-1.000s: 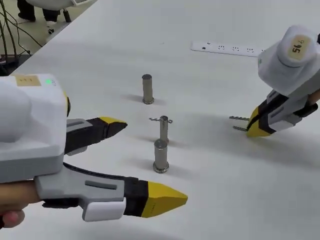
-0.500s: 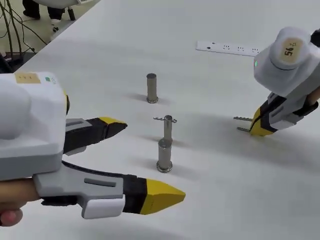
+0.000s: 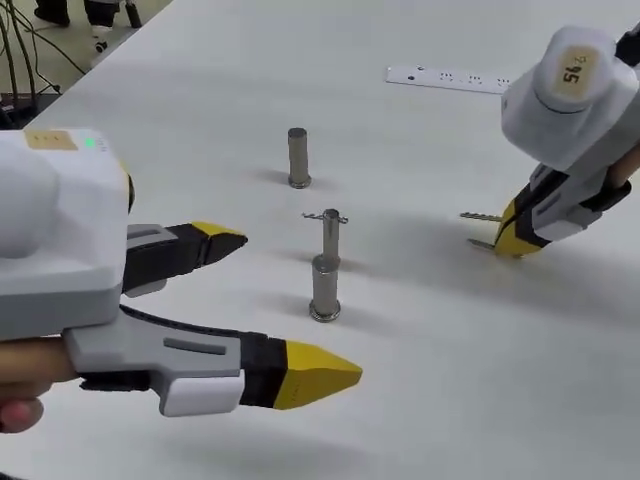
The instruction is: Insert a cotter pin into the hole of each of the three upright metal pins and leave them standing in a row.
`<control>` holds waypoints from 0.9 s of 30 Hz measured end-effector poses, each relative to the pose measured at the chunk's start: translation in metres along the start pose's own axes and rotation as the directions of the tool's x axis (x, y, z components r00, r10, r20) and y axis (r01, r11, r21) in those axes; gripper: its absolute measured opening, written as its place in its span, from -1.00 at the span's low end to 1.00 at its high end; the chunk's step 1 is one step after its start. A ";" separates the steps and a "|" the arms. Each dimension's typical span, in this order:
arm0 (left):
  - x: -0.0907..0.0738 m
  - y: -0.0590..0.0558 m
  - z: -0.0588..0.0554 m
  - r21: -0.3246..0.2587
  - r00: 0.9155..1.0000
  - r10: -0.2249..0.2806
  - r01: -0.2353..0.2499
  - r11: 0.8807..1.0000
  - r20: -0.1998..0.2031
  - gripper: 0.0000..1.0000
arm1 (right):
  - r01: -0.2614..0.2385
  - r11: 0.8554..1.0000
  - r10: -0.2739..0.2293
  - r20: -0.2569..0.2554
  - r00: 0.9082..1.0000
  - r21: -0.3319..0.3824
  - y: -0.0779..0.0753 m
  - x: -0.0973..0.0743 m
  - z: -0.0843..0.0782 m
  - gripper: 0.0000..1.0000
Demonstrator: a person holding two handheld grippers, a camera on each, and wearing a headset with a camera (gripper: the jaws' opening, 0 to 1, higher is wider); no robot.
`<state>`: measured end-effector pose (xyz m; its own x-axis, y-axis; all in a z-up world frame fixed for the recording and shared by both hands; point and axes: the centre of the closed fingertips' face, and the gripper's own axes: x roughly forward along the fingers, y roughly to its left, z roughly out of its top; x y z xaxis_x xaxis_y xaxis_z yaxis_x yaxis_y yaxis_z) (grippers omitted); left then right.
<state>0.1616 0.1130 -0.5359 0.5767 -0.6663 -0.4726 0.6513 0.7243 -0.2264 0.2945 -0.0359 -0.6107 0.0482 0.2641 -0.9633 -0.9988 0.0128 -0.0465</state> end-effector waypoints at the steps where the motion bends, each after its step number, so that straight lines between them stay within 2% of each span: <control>1: 0.000 0.000 0.000 0.002 1.000 -0.001 0.001 1.000 -0.001 0.85 | 0.001 1.000 -0.001 0.002 1.000 -0.001 0.001 -0.002 0.000 -1.00; 8: 0.000 -0.002 0.005 0.010 1.000 -0.005 0.005 1.000 0.002 0.85 | 0.007 1.000 -0.007 0.023 1.000 -0.010 0.007 -0.015 0.002 -1.00; 18: 0.002 -0.009 0.006 0.020 1.000 -0.018 0.018 1.000 0.000 0.83 | 0.020 1.000 -0.020 0.058 0.998 -0.002 0.028 -0.037 0.004 -1.00; 27: 0.005 -0.016 0.007 0.031 0.999 -0.035 0.035 0.999 -0.011 0.78 | 0.043 0.999 -0.041 0.089 0.995 -0.018 0.040 -0.045 0.010 -1.00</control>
<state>0.1574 0.0970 -0.5289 0.5483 -0.6894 -0.4734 0.6864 0.6943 -0.2162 0.2526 -0.0377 -0.5666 0.0889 0.3479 -0.9333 -0.9957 0.0064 -0.0924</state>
